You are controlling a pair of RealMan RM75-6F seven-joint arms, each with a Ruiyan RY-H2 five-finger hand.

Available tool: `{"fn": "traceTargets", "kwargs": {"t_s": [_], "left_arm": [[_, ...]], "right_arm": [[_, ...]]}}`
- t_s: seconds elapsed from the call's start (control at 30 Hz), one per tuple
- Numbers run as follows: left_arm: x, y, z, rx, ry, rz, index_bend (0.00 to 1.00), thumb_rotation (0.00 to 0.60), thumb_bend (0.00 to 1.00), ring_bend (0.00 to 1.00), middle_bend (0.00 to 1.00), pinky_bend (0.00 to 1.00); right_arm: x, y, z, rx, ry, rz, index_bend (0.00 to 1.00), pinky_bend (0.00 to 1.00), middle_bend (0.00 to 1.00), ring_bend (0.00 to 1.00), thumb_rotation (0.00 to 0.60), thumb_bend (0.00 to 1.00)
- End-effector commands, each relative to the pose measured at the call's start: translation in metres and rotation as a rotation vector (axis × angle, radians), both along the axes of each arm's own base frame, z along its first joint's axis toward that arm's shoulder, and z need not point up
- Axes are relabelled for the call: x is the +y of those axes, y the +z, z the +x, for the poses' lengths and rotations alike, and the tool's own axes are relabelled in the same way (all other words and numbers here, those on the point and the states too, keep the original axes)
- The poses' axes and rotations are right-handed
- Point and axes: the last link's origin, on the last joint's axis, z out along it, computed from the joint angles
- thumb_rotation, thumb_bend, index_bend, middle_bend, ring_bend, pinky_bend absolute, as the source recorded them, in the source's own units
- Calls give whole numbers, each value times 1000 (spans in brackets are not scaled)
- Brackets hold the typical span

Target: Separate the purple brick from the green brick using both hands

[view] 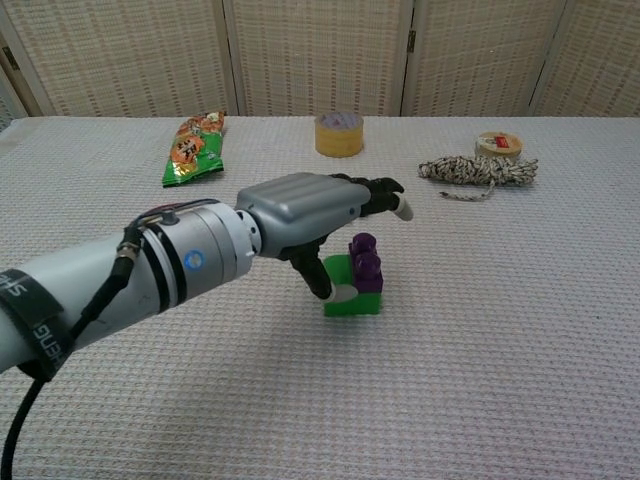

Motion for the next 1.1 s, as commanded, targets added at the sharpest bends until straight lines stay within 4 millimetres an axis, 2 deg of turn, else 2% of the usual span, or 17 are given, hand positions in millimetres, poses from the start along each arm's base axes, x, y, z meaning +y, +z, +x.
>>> {"fn": "traceTargets", "kwargs": {"t_s": [0.03,0.27,0.57,0.83,1.1], "left_arm": [[3,-5,0,-39,76,-21,141,600,271,0,0,0],[13,-12,-2,-51,244,1,170,600,249,0,0,0],[19,-9,-7,-64,373,6,236,600,250,0,0,0],[14,-14,-9,-30,416,-2,249,600,251,0,0,0],[6,-21,-3,-60,444,-25,244,600,251,0,0,0]], "right_arm": [[0,1,0,-2,2,-4,0,0,0,0,600,384],[-1,0,-1,-3,1,-9,0,0,0,0,600,385],[-2,0,0,-3,6,-19,0,0,0,0,600,385],[-3,-1,1,4,13,-24,0,0,0,0,600,385],[-3,-4,1,13,14,-16,0,0,0,0,600,384]]}}
